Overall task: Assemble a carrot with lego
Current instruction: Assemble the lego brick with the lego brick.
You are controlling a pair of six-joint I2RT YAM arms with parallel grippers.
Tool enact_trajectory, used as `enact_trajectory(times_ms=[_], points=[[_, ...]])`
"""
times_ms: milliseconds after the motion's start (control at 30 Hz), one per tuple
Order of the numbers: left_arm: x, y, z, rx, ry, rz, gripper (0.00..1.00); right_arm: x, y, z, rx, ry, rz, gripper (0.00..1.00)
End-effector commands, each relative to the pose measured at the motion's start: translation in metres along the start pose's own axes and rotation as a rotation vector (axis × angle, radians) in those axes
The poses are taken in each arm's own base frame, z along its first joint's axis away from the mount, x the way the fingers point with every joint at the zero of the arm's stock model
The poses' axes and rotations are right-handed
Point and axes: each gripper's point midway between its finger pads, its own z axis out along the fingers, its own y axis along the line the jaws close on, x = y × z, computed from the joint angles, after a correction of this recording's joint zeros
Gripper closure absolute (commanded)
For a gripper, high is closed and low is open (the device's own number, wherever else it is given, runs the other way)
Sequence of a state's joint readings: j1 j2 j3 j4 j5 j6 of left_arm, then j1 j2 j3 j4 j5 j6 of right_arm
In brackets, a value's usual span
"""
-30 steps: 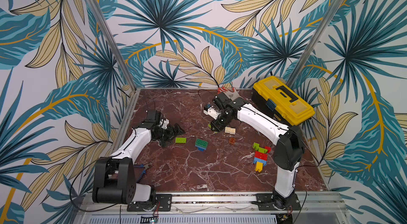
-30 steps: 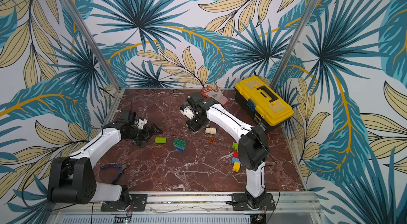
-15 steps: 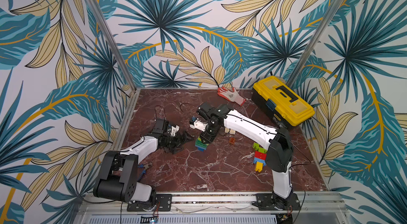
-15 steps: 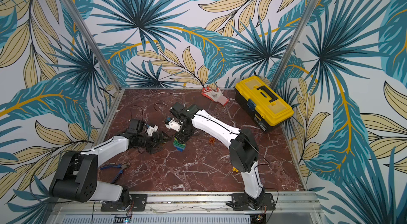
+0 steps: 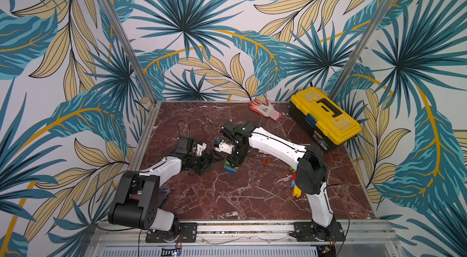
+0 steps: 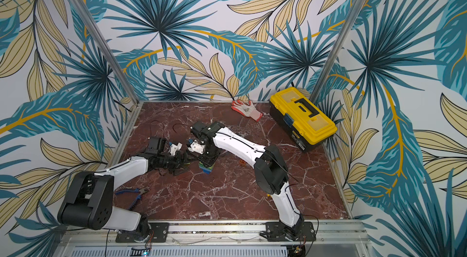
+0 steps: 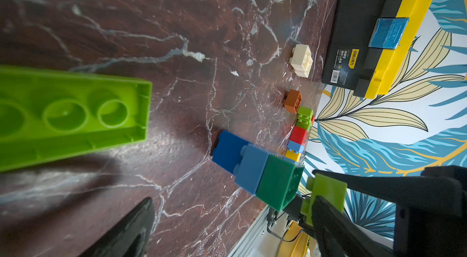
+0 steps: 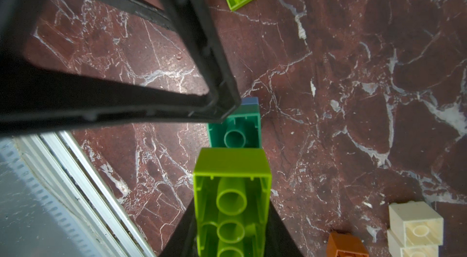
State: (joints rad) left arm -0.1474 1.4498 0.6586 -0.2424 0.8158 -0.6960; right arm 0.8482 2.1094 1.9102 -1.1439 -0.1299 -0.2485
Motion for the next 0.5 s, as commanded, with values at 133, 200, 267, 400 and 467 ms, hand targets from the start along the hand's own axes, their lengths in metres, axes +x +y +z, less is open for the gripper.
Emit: enact_trajectory(times_ms=[133,200,267,400,467], points=[[0.002,0.003,0.004,0.004,0.013,0.012,0.02,-0.003,-0.003,0.009,0.011,0.027,-0.042,0.7],[0.002,0.003,0.004,0.004,0.015,0.012,0.02,-0.005,-0.003,0.01,0.007,0.025,-0.045,0.7],[0.002,0.004,0.005,0.003,0.016,0.01,0.02,-0.007,-0.003,0.011,0.005,0.021,-0.048,0.7],[0.002,0.006,0.006,-0.001,0.02,0.006,0.02,-0.007,-0.002,0.015,-0.005,0.03,-0.049,0.7],[0.002,0.007,0.006,-0.003,0.021,0.005,0.02,-0.007,-0.002,0.017,-0.01,0.034,-0.051,0.7]])
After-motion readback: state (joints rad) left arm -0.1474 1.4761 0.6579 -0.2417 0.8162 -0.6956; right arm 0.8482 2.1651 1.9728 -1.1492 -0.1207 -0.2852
